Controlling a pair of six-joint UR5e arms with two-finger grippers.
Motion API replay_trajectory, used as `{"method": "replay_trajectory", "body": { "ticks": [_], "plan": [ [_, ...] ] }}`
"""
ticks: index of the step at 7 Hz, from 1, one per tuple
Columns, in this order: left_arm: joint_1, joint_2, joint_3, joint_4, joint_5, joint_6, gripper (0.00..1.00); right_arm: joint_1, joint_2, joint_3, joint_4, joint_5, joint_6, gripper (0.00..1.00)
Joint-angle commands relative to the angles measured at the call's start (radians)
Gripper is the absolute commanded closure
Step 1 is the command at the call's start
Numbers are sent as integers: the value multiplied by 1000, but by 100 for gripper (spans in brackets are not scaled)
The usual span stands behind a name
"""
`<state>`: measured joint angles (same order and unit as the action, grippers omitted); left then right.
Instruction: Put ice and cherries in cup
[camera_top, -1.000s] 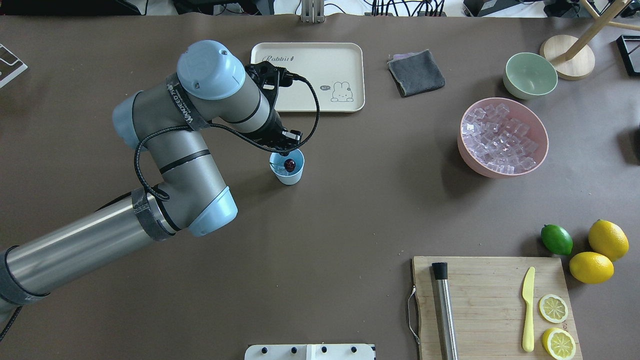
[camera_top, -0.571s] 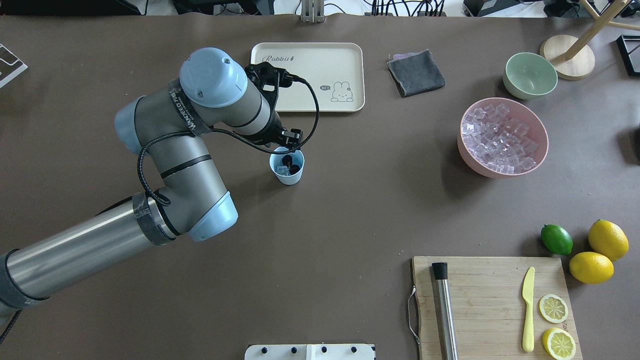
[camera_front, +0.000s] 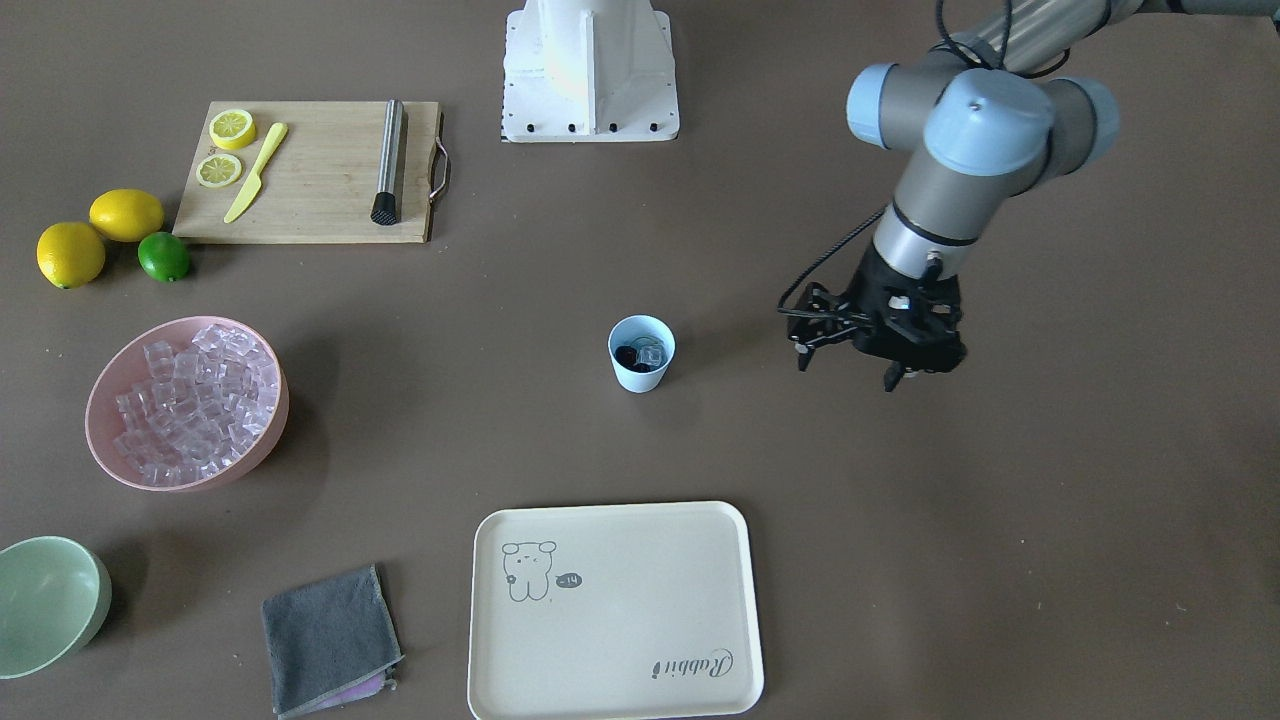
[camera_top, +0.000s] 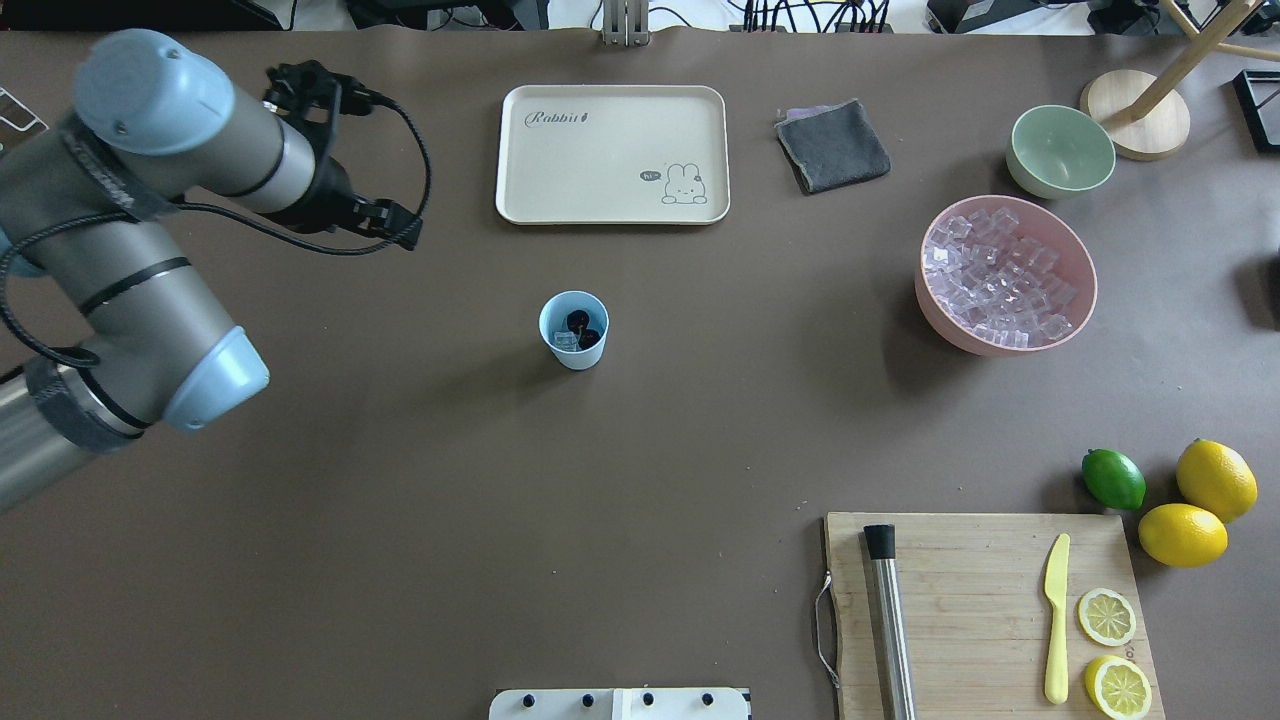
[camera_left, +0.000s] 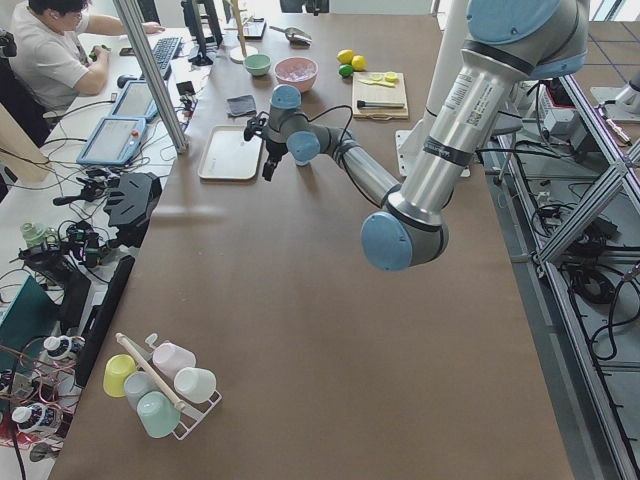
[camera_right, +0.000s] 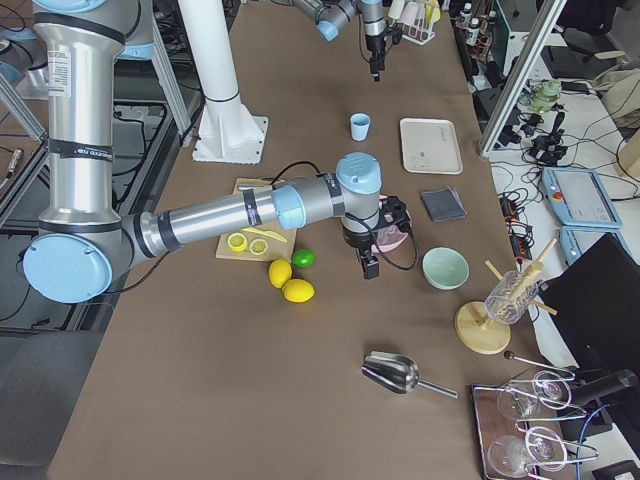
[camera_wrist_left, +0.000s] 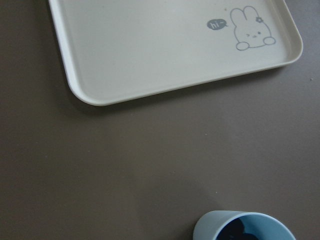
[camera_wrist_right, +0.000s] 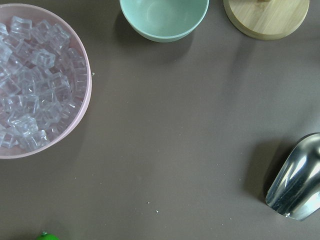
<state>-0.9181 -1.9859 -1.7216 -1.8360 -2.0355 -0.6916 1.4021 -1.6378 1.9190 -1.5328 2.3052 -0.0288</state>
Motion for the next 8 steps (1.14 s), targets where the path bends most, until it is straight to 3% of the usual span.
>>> {"method": "replay_trajectory", "body": {
  "ticks": [1, 4, 5, 8],
  "plan": [
    [-332, 207, 9, 4, -211, 397, 2, 0, 10, -9, 0, -1, -3, 2],
    [-644, 427, 65, 3, -368, 743, 2, 23, 57, -20, 0, 2, -3, 1],
    [-710, 505, 50, -5, -420, 773, 2, 23, 81, -24, 0, 3, -8, 1],
    [-723, 529, 48, 3, -371, 773, 2, 23, 87, -80, 0, -3, -8, 1]
  ]
}}
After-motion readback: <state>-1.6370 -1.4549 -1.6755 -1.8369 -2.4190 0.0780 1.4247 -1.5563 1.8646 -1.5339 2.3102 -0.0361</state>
